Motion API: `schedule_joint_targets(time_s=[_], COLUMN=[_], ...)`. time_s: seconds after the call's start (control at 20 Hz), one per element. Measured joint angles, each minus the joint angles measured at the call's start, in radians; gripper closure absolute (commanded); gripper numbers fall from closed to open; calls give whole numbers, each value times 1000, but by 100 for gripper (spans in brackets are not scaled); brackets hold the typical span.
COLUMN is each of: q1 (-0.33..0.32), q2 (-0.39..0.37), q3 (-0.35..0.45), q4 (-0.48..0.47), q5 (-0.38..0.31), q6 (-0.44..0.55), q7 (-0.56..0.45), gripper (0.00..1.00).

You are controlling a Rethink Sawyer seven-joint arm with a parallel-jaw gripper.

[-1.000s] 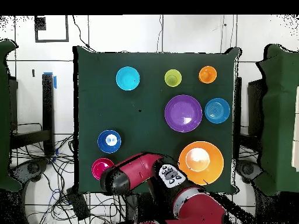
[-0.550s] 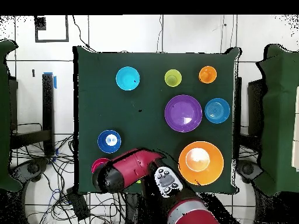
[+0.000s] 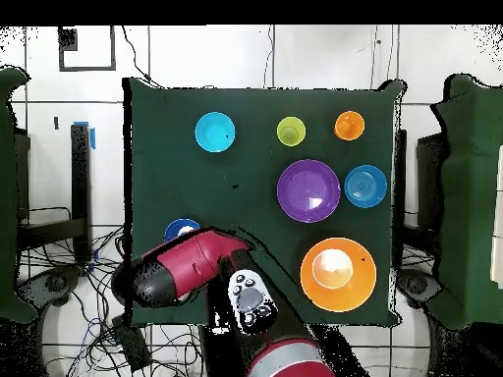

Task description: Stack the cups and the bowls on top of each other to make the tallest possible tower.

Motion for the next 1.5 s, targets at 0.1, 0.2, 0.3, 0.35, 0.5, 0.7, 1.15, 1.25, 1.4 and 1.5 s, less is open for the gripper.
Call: schedule_joint_targets(time_s=[0.1, 0.2, 0.3, 0.35, 0.5, 0.7, 1.15, 1.25, 1.4, 1.5], q1=[16, 26, 33, 35, 34, 34, 34, 32, 29, 25], q2=[-1, -1, 3, 6, 27, 64, 153, 177, 198, 221], q3=[3, 5, 8, 10, 10, 10, 10, 10, 10, 11], q4=[-14, -22, -31, -36, -52, -73, -109, -117, -126, -136], q5=[0, 0, 0, 0, -1, -1, -1, -3, -16, -30], q6=[0, 0, 0, 0, 0, -2, -32, -32, -33, -36], q7=[0, 0, 0, 0, 0, 0, 0, 0, 0, 0], gripper=[0, 0, 0, 0, 0, 0, 0, 0, 0, 0])
